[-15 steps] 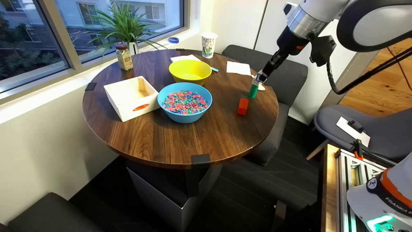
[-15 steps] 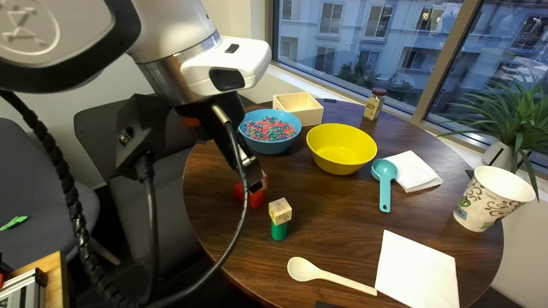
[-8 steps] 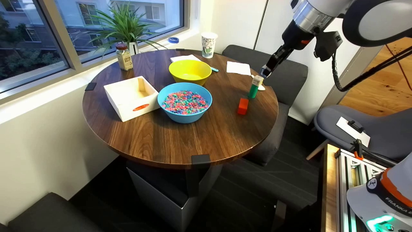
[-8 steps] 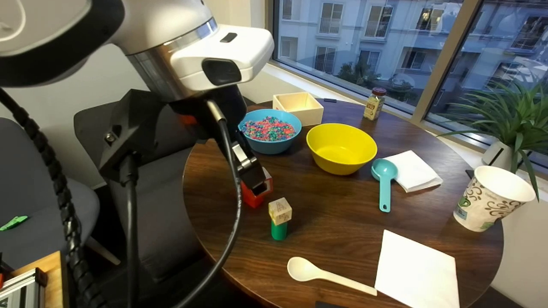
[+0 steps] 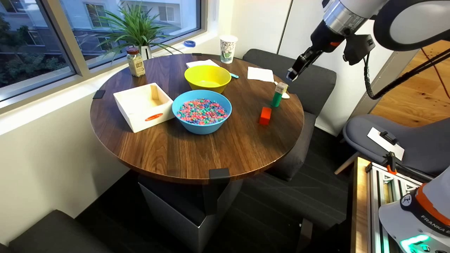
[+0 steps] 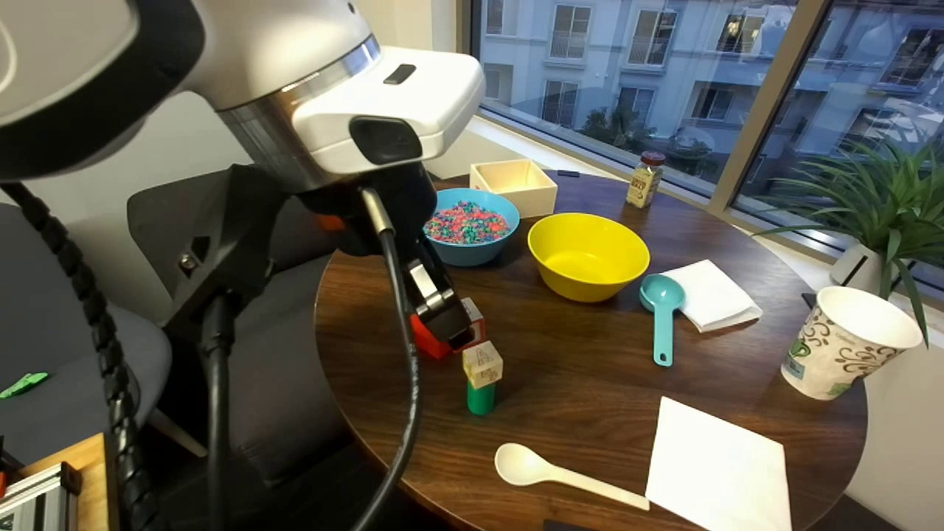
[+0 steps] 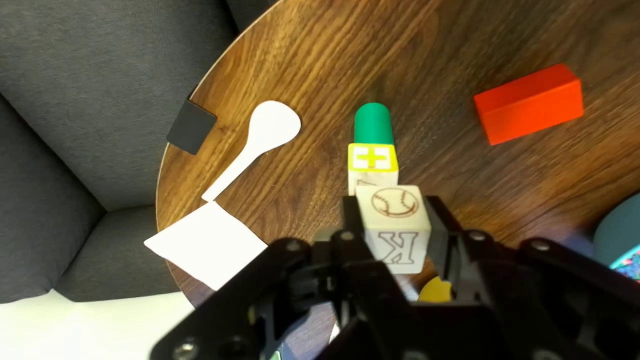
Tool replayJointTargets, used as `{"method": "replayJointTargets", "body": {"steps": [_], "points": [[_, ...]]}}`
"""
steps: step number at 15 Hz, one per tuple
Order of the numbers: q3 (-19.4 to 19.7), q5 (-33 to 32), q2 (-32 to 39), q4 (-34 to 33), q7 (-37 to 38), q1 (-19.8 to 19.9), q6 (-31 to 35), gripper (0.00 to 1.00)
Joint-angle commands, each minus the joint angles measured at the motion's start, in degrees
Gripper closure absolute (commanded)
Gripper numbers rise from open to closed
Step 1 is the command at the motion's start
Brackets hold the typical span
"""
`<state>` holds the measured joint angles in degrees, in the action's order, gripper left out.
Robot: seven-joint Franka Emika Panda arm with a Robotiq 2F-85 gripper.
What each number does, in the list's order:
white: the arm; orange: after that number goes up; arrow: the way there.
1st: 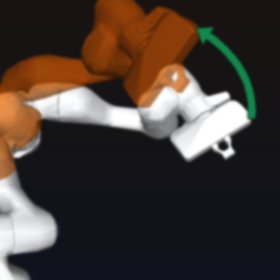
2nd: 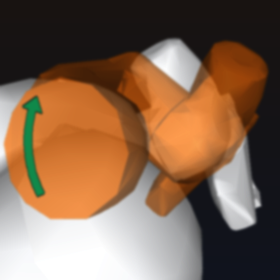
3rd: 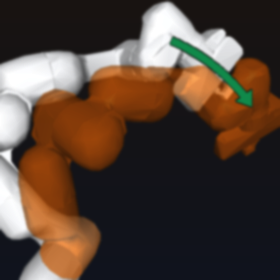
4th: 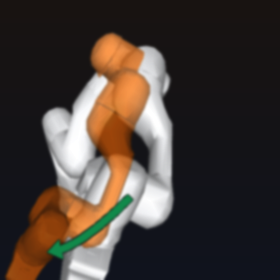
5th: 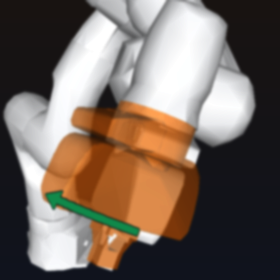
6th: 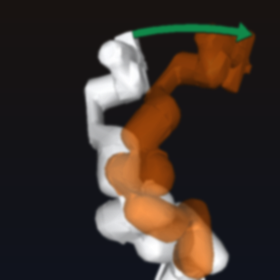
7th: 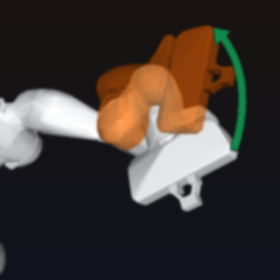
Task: Lift the cylinder plush block, put it on the table, put the two dices and the rectangle blush block on top of the cylinder plush block
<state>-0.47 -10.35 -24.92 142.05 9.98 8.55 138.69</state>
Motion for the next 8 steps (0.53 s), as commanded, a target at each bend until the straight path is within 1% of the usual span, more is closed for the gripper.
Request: {"method": "replayJointTargets", "body": {"steps": [1, 6, 8], "points": [[0.51, -0.62, -0.83, 2.68, 0.56, 0.69, 3.58, 0.91], [0.88, -0.12, -0.56, 3.77, 0.58, 1.06, 5.14, 0.91], [1.70, 1.23, -0.43, 3.97, -0.03, 0.59, 5.73, 0.91]]}}
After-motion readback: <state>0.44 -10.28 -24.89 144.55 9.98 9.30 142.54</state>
